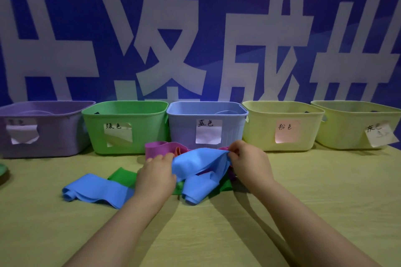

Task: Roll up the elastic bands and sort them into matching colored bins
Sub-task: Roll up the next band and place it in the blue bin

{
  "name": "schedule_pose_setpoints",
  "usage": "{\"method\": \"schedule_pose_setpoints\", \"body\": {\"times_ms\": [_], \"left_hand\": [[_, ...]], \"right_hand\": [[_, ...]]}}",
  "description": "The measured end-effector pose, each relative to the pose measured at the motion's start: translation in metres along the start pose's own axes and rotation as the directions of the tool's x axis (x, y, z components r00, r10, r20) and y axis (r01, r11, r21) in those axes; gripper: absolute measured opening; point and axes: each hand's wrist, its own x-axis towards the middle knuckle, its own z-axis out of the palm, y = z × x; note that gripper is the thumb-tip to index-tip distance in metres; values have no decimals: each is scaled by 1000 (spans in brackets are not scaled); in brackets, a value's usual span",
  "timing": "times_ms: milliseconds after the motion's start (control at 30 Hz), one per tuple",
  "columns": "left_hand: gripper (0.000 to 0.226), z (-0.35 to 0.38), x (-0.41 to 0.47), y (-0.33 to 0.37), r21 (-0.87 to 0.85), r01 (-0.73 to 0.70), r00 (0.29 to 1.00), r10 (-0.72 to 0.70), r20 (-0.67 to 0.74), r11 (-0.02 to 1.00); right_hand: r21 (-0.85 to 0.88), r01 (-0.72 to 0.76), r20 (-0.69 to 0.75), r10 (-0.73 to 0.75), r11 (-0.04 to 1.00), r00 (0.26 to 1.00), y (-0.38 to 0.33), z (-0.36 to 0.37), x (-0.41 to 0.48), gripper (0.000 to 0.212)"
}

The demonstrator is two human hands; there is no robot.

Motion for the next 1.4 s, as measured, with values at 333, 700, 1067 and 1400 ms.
{"method": "schedule_pose_setpoints", "body": {"times_ms": [333, 700, 1067, 1400], "left_hand": [[28, -20, 3, 3, -524, 15, 971, -138, -195, 851], [30, -23, 5, 13, -884, 173, 944, -329, 24, 433], [28, -26, -4, 24, -932, 103, 991, -113, 68, 347], [19, -24, -3, 21, -808, -207, 961, -38, -273, 552]], "right_hand": [[316, 80, 125, -125, 946, 984, -22, 10, -7, 43], [178, 463, 36, -476, 868, 879, -42, 24, -23, 65], [345, 383, -202, -331, 857, 922, -38, 20, -26, 8], [610, 155, -9, -189, 777, 982, -37, 11, -26, 18]]}}
